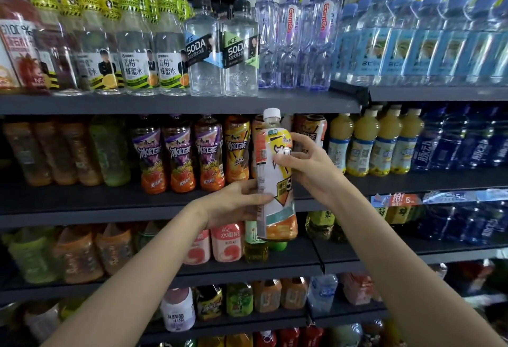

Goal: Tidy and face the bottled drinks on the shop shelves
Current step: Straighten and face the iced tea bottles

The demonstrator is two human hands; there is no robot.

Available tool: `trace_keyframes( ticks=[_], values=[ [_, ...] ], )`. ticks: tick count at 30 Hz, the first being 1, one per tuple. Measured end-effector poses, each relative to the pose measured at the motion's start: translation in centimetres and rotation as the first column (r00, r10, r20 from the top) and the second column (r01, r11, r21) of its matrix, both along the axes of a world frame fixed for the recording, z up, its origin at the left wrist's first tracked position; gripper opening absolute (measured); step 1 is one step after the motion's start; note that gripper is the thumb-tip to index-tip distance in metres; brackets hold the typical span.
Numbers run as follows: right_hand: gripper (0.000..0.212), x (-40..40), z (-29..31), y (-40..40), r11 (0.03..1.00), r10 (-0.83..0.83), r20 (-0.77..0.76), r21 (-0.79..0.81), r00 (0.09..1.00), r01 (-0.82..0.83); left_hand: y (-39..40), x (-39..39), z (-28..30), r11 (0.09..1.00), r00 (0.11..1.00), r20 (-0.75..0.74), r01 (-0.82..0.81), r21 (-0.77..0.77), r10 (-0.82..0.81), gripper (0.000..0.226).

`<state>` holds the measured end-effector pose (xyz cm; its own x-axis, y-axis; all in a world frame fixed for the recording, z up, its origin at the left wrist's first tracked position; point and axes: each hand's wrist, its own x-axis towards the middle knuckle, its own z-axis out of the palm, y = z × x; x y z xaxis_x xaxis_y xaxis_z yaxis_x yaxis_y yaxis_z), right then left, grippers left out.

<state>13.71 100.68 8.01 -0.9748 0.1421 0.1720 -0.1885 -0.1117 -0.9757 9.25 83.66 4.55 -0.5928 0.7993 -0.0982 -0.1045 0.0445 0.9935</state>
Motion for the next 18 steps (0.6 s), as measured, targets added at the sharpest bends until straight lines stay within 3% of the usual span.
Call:
trace_keyframes(
  ticks=[3, 5, 8, 11, 14, 18],
  values=[
    [0.069, -0.4, -0.1, -1.2, 0.933, -0.292, -0.078, 0.195, 0.953, 0.302, 2.0, 0.4, 0.0, 0.975, 0.961, -0.197, -0.211, -0.073, 0.193, 0.05],
    [0.076, -0.8, -0.4, -1.2, 0.841, -0.382, -0.172, 0.342, 0.908, 0.419, 2.9, 0.1, -0.3, 0.949, 0.917, -0.293, -0.306, -0.078, 0.271, 0.056],
    [0.082, -0.6, -0.1, 0.0, 0.766, -0.301, -0.217, 0.525, 0.929, 0.371, 2.8, -0.7, -0.4, 0.958, 0.92, -0.309, -0.276, -0.08, 0.239, 0.056],
    [0.073, -0.5, -0.3, 1.2, 0.819, -0.214, -0.219, 0.49, 0.952, 0.297, 2.6, -1.3, 0.0, 0.956, 0.89, -0.411, -0.266, -0.122, 0.195, 0.057],
    [0.076, -1.1, -1.4, 1.2, 0.78, -0.27, -0.327, 0.478, 0.906, 0.405, 3.2, -1.8, 0.2, 0.942, 0.8, -0.567, -0.314, -0.12, 0.194, 0.064],
    [0.077, -2.5, -2.2, 0.9, 0.741, -0.224, -0.444, 0.501, 0.868, 0.448, 4.4, -3.2, -0.2, 0.88, 0.646, -0.685, -0.475, -0.015, 0.337, 0.059]
  ],
)
